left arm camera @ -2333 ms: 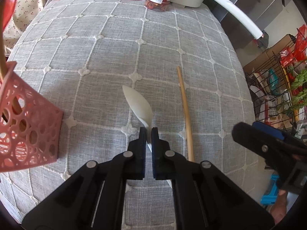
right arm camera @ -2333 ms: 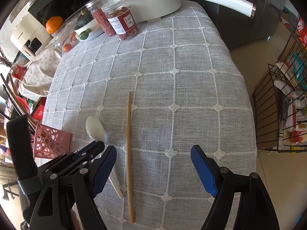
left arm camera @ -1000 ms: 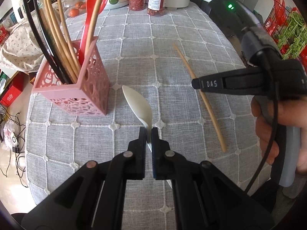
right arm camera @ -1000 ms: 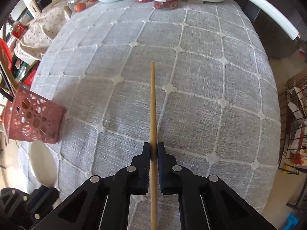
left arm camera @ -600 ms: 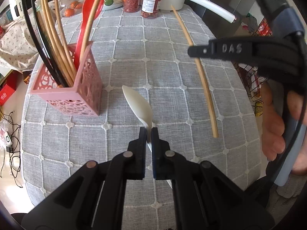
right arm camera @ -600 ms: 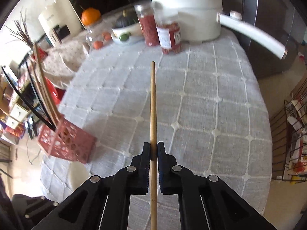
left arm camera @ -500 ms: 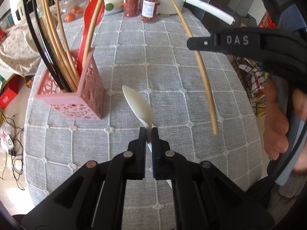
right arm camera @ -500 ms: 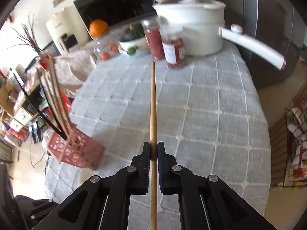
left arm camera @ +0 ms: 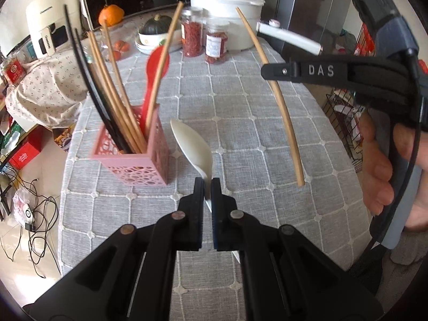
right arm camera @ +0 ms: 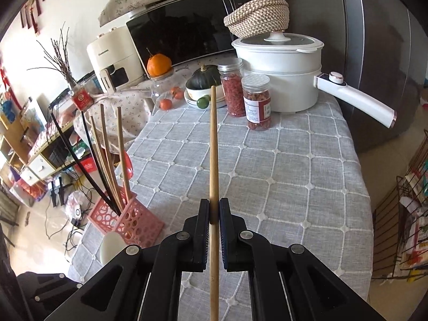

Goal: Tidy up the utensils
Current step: 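Carry the white spoon and wooden chopstick up over the pink basket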

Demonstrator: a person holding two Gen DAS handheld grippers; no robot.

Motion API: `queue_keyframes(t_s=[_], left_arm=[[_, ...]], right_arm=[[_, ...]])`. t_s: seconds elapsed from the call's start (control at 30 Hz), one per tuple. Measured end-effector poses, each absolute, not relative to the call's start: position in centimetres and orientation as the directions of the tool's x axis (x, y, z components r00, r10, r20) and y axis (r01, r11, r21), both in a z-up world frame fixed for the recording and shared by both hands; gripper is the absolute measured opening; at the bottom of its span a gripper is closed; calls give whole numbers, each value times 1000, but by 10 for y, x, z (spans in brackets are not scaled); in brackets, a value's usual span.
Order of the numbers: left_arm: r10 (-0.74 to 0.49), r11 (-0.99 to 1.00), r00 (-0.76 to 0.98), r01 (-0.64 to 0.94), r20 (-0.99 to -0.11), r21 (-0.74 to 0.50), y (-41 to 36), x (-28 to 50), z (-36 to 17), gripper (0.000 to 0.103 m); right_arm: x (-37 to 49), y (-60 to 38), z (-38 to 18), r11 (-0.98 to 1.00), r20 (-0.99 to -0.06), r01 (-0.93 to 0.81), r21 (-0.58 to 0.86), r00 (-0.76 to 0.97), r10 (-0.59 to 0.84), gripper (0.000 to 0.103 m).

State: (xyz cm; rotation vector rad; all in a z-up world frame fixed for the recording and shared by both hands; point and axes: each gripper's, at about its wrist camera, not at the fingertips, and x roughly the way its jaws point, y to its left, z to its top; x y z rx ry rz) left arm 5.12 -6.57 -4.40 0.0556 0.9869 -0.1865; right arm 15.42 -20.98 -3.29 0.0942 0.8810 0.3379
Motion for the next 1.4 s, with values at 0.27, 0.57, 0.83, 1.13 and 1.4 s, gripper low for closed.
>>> queue_keyframes(t_s=[0.27, 0.57, 0.83, 1.13, 1.4], left_arm=[[-122, 988, 672, 155, -730, -22, -47, 37, -1, 6], [-97, 994, 729, 109, -678, -25, -23, 44, 15, 6], [-61, 997, 767, 78, -638, -2, -11, 39, 26, 6], [-23, 999, 812, 47, -583, 25, 4, 45, 34, 6], [8, 999, 835, 18, -551, 42, 13, 54, 34, 6]], right_arm=[[142, -208, -8, 921, -661, -295, 254, 643, 388, 7], [126, -190, 20, 887, -560, -379, 265, 688, 461, 7], [118, -166, 29, 858, -515, -444, 259, 688, 511, 7], [108, -146, 43, 819, -422, -503, 277, 702, 574, 7], [113, -130, 38, 806, -412, -519, 285, 693, 592, 7]])
